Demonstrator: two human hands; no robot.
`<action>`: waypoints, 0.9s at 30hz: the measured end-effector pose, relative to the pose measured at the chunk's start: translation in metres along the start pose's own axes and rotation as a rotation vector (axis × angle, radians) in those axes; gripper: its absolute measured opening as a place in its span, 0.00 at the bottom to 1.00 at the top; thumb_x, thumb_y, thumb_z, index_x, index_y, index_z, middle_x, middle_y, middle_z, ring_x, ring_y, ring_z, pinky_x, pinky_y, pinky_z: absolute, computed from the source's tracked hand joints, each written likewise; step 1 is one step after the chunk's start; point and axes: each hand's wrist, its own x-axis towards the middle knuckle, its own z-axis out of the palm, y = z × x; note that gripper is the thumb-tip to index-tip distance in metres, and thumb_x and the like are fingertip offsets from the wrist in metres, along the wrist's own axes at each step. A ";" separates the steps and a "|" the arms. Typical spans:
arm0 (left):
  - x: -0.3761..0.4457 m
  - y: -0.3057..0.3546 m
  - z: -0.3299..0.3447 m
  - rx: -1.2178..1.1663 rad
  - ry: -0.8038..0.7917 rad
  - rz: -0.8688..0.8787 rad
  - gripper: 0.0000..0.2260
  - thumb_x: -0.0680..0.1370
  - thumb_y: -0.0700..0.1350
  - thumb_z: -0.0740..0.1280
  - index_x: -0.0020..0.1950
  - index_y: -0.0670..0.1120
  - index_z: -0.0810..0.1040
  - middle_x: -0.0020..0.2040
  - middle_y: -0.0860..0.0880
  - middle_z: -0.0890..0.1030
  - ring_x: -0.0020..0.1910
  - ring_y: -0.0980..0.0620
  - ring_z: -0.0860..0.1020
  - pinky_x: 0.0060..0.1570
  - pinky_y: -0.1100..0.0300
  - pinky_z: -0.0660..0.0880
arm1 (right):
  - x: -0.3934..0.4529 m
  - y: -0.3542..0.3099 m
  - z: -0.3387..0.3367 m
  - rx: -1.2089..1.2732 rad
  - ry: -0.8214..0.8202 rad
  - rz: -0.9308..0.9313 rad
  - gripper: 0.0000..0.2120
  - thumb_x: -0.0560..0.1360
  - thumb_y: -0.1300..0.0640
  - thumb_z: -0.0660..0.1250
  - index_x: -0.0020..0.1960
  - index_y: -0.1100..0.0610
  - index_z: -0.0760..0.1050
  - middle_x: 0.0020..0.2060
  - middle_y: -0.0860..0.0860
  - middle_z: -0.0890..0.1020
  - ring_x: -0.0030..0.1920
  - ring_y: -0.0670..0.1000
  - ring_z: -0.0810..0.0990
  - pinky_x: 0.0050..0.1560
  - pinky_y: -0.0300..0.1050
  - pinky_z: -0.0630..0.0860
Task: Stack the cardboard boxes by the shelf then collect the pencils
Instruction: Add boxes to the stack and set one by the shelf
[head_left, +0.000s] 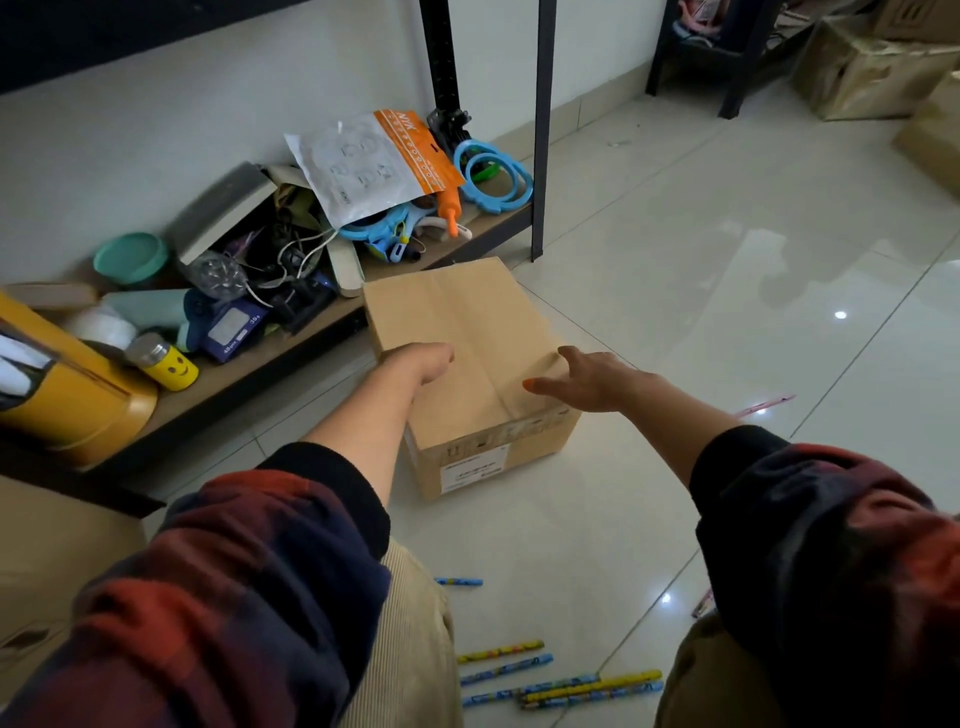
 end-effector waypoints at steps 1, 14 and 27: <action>0.001 -0.005 -0.003 -0.002 -0.017 -0.006 0.19 0.81 0.50 0.60 0.68 0.42 0.70 0.65 0.43 0.74 0.61 0.41 0.75 0.58 0.53 0.72 | 0.000 -0.002 0.001 0.036 -0.002 -0.007 0.47 0.71 0.26 0.59 0.79 0.52 0.52 0.72 0.58 0.69 0.70 0.61 0.68 0.66 0.61 0.70; 0.027 -0.024 -0.006 0.177 0.032 -0.070 0.53 0.72 0.60 0.72 0.79 0.51 0.35 0.76 0.38 0.56 0.72 0.38 0.64 0.70 0.45 0.64 | 0.022 -0.010 0.019 -0.064 0.070 0.112 0.41 0.74 0.27 0.54 0.75 0.55 0.59 0.66 0.59 0.68 0.62 0.62 0.75 0.58 0.58 0.76; 0.051 -0.029 -0.001 0.425 0.034 0.024 0.59 0.63 0.69 0.74 0.77 0.60 0.33 0.77 0.41 0.33 0.76 0.37 0.56 0.74 0.44 0.58 | 0.056 -0.043 0.037 -0.023 0.170 -0.139 0.46 0.71 0.25 0.59 0.79 0.38 0.39 0.78 0.54 0.34 0.71 0.66 0.64 0.62 0.57 0.72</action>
